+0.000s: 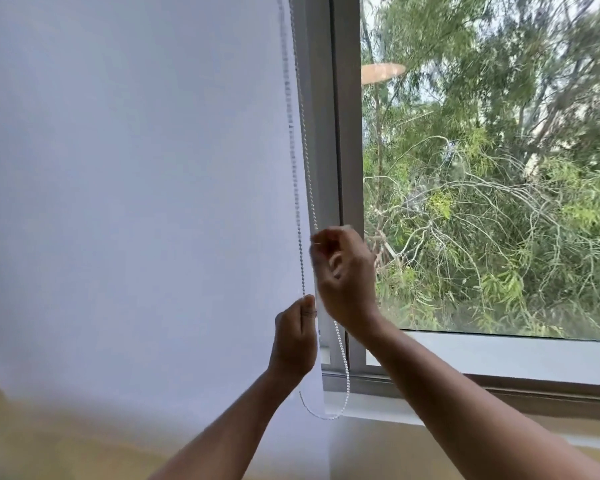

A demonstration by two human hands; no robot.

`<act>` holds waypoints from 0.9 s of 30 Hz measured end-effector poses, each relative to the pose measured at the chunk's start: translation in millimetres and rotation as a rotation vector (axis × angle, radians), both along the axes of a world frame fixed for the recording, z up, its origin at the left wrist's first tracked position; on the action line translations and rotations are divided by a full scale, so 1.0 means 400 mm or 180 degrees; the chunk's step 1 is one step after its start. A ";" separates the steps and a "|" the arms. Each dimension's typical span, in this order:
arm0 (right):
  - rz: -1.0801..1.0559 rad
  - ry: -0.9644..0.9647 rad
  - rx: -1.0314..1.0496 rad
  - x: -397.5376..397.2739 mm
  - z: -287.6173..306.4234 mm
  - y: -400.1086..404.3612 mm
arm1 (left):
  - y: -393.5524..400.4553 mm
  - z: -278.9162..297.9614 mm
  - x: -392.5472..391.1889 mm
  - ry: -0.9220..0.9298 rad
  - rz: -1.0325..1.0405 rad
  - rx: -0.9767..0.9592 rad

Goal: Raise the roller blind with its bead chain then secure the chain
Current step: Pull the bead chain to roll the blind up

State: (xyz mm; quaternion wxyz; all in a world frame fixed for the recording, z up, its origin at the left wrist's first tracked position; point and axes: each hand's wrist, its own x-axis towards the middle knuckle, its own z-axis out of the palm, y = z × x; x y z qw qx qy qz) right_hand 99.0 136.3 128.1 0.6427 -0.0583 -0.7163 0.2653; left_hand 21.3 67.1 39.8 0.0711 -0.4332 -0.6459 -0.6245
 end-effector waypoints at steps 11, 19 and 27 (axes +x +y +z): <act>0.1796 0.0190 -0.1495 -0.064 0.085 -0.071 | 0.007 -0.004 0.008 0.0193 -0.0175 -0.0010; 0.1415 0.0199 -0.1224 -0.073 0.032 -0.052 | -0.050 0.076 -0.056 -0.0100 -0.1363 0.0258; 0.0713 -0.0011 -0.1110 -0.074 -0.045 -0.062 | -0.060 0.351 -0.057 -0.0337 -0.1559 0.0702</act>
